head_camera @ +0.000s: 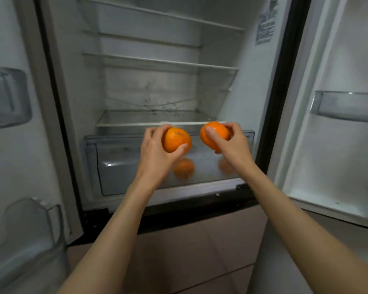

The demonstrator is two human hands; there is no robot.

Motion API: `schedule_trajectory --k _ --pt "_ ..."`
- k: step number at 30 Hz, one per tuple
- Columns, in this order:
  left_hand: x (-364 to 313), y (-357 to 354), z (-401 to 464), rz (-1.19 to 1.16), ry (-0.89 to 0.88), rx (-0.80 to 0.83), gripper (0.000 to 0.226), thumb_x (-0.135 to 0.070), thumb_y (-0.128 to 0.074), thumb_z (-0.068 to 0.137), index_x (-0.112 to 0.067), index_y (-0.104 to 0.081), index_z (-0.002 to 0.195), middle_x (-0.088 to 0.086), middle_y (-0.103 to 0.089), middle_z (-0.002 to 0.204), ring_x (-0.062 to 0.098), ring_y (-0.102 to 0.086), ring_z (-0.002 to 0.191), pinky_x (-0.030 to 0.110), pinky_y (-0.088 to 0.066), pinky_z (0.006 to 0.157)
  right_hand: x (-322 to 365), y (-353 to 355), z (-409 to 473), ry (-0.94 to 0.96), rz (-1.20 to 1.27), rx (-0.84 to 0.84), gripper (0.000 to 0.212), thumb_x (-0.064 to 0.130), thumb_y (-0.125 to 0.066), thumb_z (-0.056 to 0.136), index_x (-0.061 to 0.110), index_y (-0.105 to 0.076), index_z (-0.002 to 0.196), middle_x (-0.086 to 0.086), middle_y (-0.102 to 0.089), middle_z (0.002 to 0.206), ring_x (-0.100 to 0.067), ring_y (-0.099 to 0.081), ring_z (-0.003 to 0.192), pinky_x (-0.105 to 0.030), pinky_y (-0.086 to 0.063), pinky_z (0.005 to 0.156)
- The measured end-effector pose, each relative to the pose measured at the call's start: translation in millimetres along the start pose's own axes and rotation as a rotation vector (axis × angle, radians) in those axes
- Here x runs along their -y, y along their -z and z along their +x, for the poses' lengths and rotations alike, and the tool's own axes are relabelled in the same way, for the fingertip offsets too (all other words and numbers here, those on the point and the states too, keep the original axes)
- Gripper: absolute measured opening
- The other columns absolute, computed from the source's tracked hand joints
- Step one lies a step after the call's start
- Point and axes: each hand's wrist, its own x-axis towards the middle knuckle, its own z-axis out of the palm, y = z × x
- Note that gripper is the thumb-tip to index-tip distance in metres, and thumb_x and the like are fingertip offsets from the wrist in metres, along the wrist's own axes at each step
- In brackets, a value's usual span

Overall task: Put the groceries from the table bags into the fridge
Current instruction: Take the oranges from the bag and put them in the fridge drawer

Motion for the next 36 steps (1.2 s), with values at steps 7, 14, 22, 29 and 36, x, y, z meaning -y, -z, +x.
schedule_trajectory --k 7,14,22,29,36 --pt "2.3 -23.0 87.6 0.239 0.0 0.07 0.055 -0.028 -0.071 0.076 -0.021 -0.051 0.127 0.01 -0.05 0.125 0.024 -0.048 0.117 0.025 -0.033 0.095 -3.0 -20.0 101.6 0.143 -0.212 0.112 0.064 0.049 -0.072 0.072 0.02 -0.052 0.125 -0.01 -0.051 0.128 -0.025 -0.051 0.115 -0.032 -0.038 0.099" --pt "29.3 -46.6 121.0 0.45 0.111 0.247 0.043 -0.038 -0.068 0.079 -0.025 -0.057 0.119 0.01 -0.059 0.119 0.028 -0.052 0.112 0.033 -0.039 0.094 -30.4 -34.5 142.7 0.117 -0.433 0.355 0.06 0.052 -0.069 0.073 0.017 -0.052 0.119 -0.008 -0.057 0.124 -0.027 -0.051 0.114 -0.033 -0.041 0.09" --pt "43.1 -51.8 127.0 0.595 0.247 0.455 0.023 -0.047 -0.058 0.083 -0.031 -0.073 0.091 0.0 -0.071 0.098 0.019 -0.062 0.097 0.031 -0.049 0.086 -41.7 -53.1 159.7 -0.116 -0.744 0.729 0.033 0.047 -0.058 0.079 0.016 -0.064 0.071 -0.008 -0.068 0.085 -0.027 -0.068 0.077 -0.033 -0.056 0.071" --pt "35.9 -50.1 110.2 0.763 0.142 0.333 0.043 -0.049 -0.037 0.093 -0.025 -0.071 0.085 0.002 -0.067 0.086 0.025 -0.06 0.086 0.032 -0.043 0.07 -43.1 -47.4 144.6 0.026 -0.893 0.564 0.053 0.057 -0.037 0.088 0.014 -0.067 0.097 -0.006 -0.067 0.106 -0.028 -0.063 0.097 -0.034 -0.046 0.081" --pt "51.7 -52.9 63.6 0.684 -0.412 -0.114 0.032 -0.033 -0.043 0.093 -0.018 -0.068 0.081 -0.002 -0.066 0.075 0.016 -0.061 0.067 0.028 -0.046 0.058 -74.2 -36.6 96.2 0.651 -0.625 0.015 0.045 0.036 -0.031 0.09 0.013 -0.07 0.087 -0.007 -0.071 0.086 -0.029 -0.064 0.08 -0.037 -0.04 0.079"
